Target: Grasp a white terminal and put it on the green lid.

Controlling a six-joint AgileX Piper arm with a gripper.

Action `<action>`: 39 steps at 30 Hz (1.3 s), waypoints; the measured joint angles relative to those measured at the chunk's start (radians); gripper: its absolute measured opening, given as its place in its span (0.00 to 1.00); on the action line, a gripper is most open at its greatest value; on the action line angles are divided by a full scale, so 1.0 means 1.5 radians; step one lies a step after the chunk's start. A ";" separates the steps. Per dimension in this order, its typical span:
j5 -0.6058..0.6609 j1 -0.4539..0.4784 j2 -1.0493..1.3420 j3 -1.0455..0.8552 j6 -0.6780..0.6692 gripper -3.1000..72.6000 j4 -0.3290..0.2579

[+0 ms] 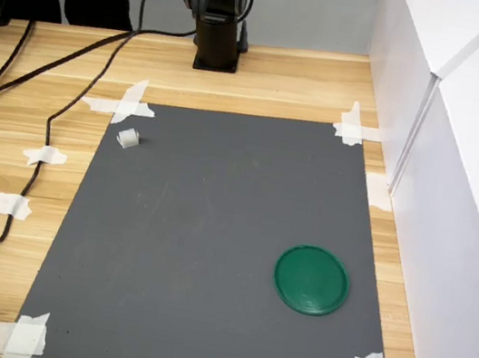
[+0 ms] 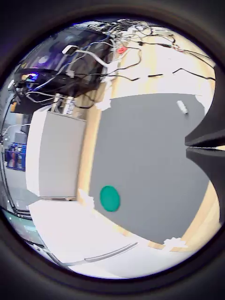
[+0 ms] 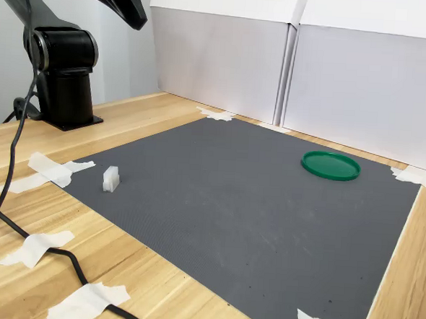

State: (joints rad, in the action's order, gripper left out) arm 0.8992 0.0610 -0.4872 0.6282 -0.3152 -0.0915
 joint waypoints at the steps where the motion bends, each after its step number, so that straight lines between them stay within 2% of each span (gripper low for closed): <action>1: 0.028 0.000 -0.019 0.020 0.019 0.02 0.015; 6: 0.112 0.000 -0.084 0.091 0.041 0.05 0.082; 10: 0.144 0.000 -0.122 0.114 0.027 0.20 0.090; 13: 0.166 0.000 -0.153 0.115 0.000 0.40 0.090; 17: 0.175 0.000 -0.193 0.115 0.000 0.73 0.094; 21: 0.175 0.000 -0.217 0.115 0.011 0.94 0.105; 26: 0.174 0.000 -0.233 0.115 0.014 0.98 0.108; 34: 0.168 0.000 -0.299 0.116 0.020 0.99 0.067; 39: 0.155 0.000 -0.346 0.116 0.022 0.99 0.066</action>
State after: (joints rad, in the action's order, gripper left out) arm 1.1323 0.0610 -1.0064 0.8027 -0.2824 0.0076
